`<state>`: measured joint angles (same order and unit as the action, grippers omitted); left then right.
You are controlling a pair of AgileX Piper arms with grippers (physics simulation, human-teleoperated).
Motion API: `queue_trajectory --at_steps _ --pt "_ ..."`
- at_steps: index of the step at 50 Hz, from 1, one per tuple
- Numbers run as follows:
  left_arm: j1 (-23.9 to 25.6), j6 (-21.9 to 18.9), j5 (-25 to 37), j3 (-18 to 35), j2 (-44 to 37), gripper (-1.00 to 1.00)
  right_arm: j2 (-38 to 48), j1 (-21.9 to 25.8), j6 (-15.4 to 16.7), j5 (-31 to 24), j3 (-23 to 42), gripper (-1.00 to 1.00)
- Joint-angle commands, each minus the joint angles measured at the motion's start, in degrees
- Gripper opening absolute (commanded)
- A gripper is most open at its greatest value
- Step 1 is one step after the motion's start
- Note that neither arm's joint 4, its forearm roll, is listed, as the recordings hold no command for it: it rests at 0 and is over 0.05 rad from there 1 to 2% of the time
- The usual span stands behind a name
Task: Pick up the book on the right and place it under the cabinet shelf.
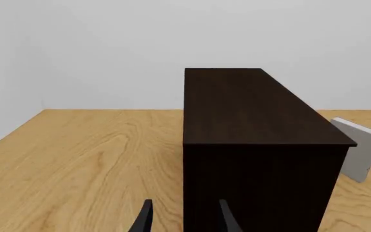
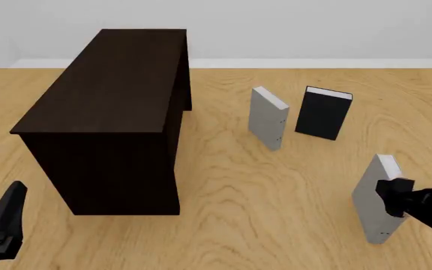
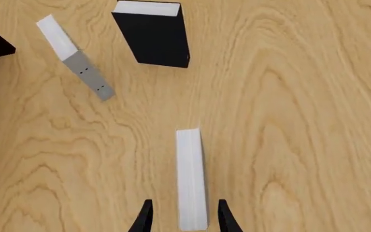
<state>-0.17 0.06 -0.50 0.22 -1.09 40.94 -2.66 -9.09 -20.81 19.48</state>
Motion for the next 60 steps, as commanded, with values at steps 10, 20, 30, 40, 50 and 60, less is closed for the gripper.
queue_trajectory --at_steps 10,20,30,40,50,60 --pt "0.0 0.0 0.1 0.0 0.2 1.0 9.9 -0.2 -0.7 12.9 -5.5 1.0" --pt "0.0 0.0 0.2 0.0 0.2 1.0 14.3 0.0 -2.3 19.9 -8.7 1.0" --pt "0.0 0.0 0.2 -0.1 0.2 1.0 13.3 0.5 -2.5 18.7 -8.5 -1.0" --pt "0.0 0.0 0.2 -0.1 0.2 1.0 7.7 0.4 -1.2 12.3 -5.7 -1.0" --pt "0.0 0.0 0.2 -0.1 0.2 1.0 -3.6 2.6 -1.9 1.9 -1.8 -1.0" --pt "0.0 0.0 0.6 0.0 0.6 1.0 -13.6 7.0 -5.2 -4.9 1.5 -1.0"
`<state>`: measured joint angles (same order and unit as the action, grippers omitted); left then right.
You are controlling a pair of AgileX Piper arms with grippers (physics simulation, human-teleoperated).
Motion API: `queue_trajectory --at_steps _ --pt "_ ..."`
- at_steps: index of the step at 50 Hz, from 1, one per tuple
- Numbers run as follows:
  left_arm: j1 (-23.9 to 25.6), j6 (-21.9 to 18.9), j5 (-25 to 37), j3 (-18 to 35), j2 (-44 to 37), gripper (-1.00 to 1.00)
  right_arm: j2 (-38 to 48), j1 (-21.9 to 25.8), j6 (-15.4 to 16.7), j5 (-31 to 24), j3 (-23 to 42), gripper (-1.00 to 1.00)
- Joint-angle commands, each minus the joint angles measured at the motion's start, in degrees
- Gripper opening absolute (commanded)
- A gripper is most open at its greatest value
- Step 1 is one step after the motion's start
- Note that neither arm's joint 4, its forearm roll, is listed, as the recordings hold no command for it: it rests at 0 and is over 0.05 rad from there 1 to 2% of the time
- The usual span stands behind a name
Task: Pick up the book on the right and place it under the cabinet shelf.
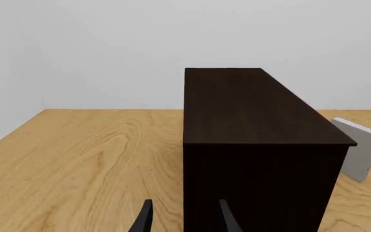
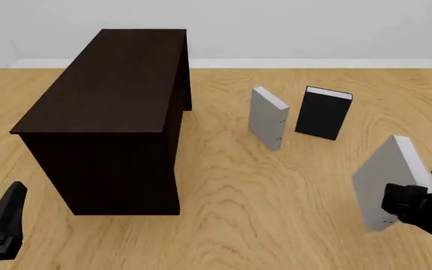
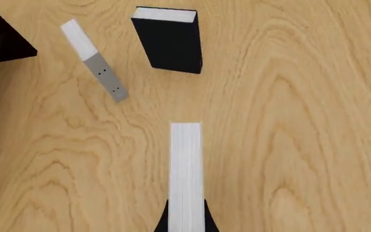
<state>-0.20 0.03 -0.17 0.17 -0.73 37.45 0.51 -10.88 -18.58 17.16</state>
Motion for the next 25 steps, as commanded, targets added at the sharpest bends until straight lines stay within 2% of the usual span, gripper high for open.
queue_trajectory --at_steps 1,3,10,17,22,25 --pt "0.0 0.0 0.2 0.0 0.2 1.0 -10.7 4.4 -3.8 -7.1 4.0 -1.0" --pt "0.0 0.0 0.2 0.1 0.1 1.0 -11.0 5.1 -4.1 -6.8 4.1 -1.0" --pt "0.0 0.0 0.3 0.0 0.3 1.0 -14.8 11.8 -9.3 -4.5 3.7 -1.0" --pt "0.0 0.0 0.3 0.0 0.3 1.0 -13.8 14.6 -10.5 -0.9 2.9 -1.0" --pt "0.0 0.0 0.2 0.0 0.2 1.0 -11.3 15.3 -9.7 0.9 3.9 -1.0" --pt "0.0 0.0 0.1 0.0 0.2 1.0 -11.0 16.4 -10.3 1.7 3.9 -1.0"
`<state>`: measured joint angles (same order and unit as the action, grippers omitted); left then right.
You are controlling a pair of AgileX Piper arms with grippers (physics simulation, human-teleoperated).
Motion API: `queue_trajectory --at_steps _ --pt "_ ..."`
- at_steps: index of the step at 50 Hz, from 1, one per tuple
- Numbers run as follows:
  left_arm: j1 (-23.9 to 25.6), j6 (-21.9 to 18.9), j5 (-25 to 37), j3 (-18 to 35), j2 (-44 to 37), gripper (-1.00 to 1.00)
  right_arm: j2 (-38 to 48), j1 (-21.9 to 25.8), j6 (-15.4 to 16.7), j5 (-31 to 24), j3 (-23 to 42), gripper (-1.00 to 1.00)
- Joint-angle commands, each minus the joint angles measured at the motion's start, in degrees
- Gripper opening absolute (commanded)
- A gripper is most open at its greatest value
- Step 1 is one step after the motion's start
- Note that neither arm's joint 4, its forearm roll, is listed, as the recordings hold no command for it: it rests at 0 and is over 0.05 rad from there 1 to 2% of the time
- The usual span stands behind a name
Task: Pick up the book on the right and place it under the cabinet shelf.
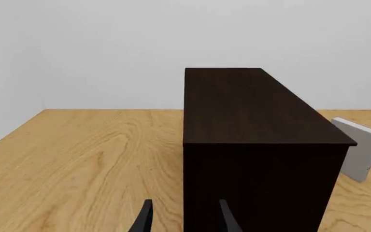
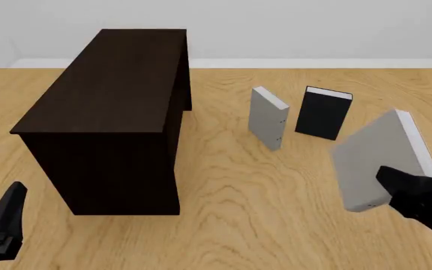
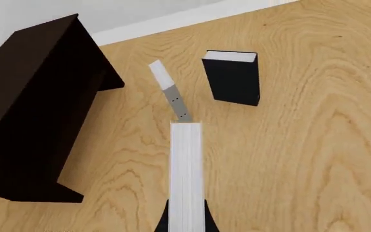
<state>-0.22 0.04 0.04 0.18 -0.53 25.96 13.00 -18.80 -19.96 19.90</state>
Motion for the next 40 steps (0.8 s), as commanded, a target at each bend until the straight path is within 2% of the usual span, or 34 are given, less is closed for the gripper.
queue_trajectory --at_steps 1,24,40 --pt "0.0 0.0 -0.1 0.0 -0.1 1.0 1.1 4.3 -2.2 3.9 1.2 -1.0" --pt "0.0 0.0 0.1 0.1 0.0 1.0 14.9 13.4 -3.5 20.5 2.9 -1.0" --pt "0.0 0.0 0.0 0.1 -0.1 1.0 20.5 17.9 -4.3 28.3 3.9 -1.0"
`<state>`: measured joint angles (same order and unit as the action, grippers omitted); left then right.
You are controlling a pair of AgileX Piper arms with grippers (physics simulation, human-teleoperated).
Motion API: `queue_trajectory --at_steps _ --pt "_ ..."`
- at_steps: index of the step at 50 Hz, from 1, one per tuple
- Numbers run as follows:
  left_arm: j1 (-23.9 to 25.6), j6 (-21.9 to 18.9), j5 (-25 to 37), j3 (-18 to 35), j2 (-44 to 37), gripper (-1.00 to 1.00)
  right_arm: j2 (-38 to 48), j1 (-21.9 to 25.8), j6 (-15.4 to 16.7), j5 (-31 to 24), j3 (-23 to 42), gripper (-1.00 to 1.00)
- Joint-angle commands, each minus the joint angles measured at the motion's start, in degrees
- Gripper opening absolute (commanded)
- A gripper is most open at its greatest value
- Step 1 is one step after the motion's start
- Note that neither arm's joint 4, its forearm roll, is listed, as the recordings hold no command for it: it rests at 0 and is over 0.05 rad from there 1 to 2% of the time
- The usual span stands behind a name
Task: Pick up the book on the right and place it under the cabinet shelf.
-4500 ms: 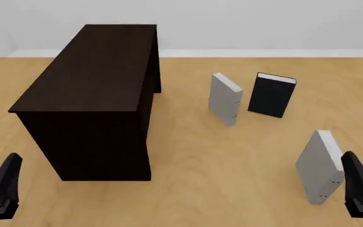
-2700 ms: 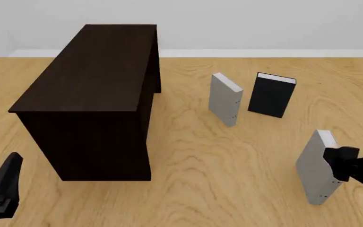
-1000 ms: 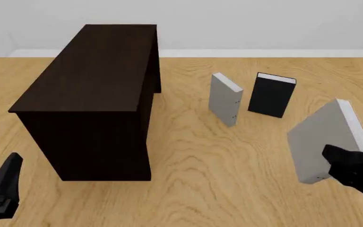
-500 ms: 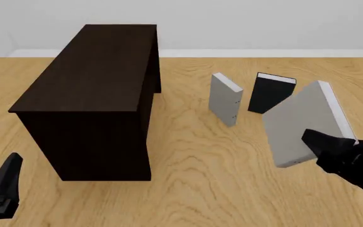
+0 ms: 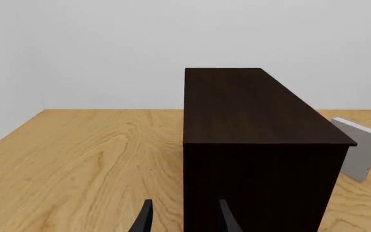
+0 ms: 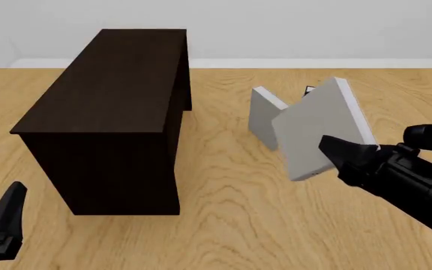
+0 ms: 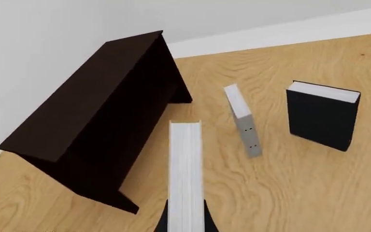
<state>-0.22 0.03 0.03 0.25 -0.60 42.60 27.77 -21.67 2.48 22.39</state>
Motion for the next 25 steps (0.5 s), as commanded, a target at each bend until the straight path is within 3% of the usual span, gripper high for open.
queue_trajectory --at_steps 1,14,25 --pt "0.0 0.0 0.0 0.0 0.0 1.0 4.5 3.2 -1.3 6.5 1.6 -1.0" --pt "0.0 0.0 0.0 0.0 0.1 1.0 15.3 6.1 -1.4 16.7 3.5 -1.0" --pt "0.0 0.0 -0.2 -0.1 -0.1 1.0 22.0 9.0 -2.1 22.0 5.6 -1.0"
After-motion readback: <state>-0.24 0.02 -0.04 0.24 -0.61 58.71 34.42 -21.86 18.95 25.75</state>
